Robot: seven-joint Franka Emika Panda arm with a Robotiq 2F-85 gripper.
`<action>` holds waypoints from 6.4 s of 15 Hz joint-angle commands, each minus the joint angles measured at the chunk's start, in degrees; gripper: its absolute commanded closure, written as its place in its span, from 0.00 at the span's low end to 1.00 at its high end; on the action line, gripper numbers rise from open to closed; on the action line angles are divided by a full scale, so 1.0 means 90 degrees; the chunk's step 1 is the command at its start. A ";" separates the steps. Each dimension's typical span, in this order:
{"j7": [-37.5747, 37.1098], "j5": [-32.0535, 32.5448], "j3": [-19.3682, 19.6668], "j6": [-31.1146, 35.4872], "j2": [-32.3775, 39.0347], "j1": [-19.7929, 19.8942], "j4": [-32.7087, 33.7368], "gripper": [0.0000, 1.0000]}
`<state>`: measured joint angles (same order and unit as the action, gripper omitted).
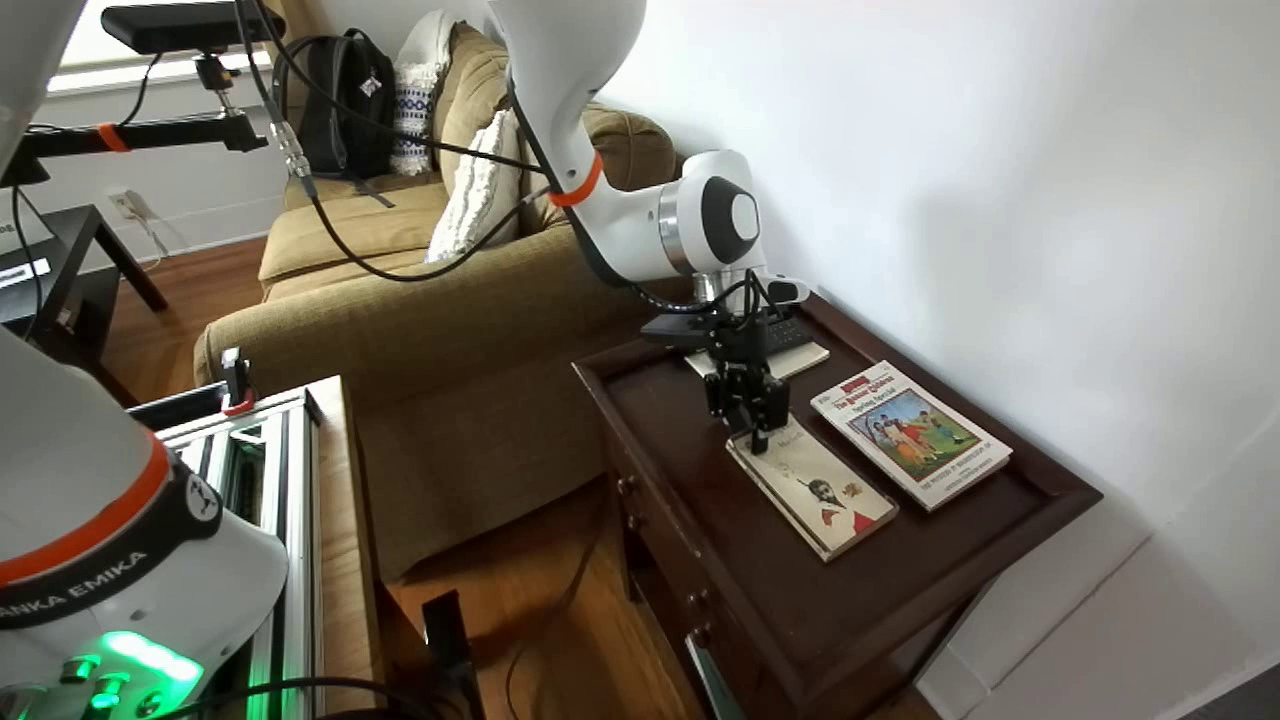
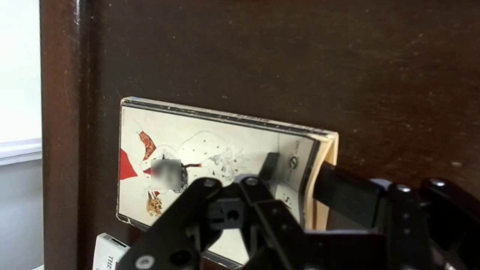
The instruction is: Pick up the white book and put it on the brown book, pick up the brown and white book and put it on the stacked white book
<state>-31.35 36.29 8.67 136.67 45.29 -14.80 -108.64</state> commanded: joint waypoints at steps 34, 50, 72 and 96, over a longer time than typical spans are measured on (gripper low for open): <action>-0.1723 0.2078 0.0085 -0.2732 -0.0954 -0.0151 -0.0114 0.97; -0.1778 0.2604 -0.0572 -0.2840 -0.0603 0.0232 0.0919 0.97; -0.1685 0.1727 -0.0655 -0.2158 0.0817 0.0450 0.2753 0.97; -0.1953 -0.0338 -0.0161 -0.2153 0.1356 0.0274 0.3685 0.97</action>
<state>-48.48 35.95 5.98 116.95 55.80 -11.60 -77.43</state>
